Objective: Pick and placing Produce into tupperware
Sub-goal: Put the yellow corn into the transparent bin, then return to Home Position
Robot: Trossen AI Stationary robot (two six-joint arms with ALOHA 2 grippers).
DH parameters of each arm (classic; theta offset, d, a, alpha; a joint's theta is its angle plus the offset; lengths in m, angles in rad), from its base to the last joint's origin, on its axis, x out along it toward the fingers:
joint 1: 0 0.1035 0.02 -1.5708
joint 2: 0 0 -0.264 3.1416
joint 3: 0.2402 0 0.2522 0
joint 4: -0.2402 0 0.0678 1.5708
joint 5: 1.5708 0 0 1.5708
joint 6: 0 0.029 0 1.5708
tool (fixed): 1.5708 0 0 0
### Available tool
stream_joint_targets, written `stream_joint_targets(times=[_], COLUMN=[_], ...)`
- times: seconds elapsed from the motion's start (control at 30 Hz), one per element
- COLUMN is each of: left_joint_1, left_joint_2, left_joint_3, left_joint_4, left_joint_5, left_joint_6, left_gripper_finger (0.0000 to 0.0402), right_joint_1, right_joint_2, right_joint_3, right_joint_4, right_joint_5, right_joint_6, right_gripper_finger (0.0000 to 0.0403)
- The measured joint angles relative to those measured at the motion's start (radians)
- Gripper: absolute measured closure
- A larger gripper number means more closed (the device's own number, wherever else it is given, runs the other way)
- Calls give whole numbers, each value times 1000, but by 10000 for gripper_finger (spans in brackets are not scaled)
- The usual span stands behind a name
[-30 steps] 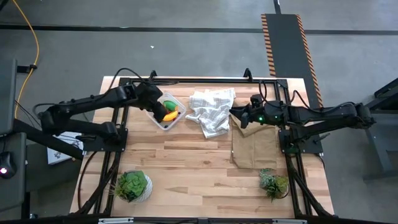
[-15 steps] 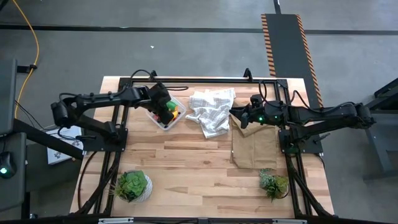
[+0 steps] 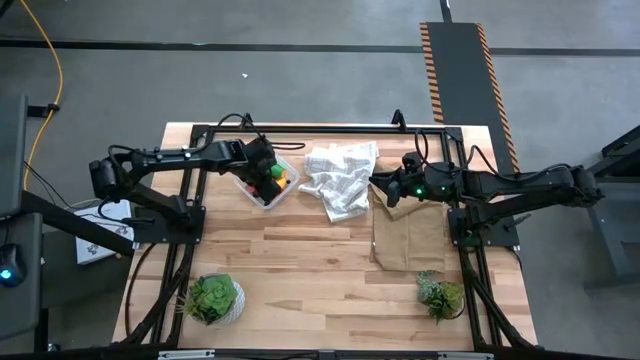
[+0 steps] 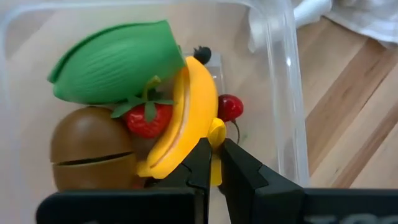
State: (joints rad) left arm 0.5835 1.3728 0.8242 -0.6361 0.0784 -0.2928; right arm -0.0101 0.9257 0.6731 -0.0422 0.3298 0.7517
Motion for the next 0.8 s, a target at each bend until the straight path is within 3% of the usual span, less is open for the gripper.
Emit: stream_joint_targets(times=[0.2,0.53,0.63,0.8], left_joint_1=[0,0,0,0], left_joint_2=[7,7,3,-62], left_joint_3=[0,0,0,19], left_joint_4=[1,7,7,8], left_joint_5=[26,21,24,119], left_joint_6=[20,7,3,22], left_gripper_finger=[375,298,292,300], right_joint_1=[0,0,0,0], right_joint_2=[0,0,0,-28], right_joint_3=[0,0,0,0], right_joint_4=[0,0,1,36], right_joint_5=[0,-1,-21,-74], right_joint_6=[0,0,-9,-40], right_gripper_finger=[300,300,300,300])
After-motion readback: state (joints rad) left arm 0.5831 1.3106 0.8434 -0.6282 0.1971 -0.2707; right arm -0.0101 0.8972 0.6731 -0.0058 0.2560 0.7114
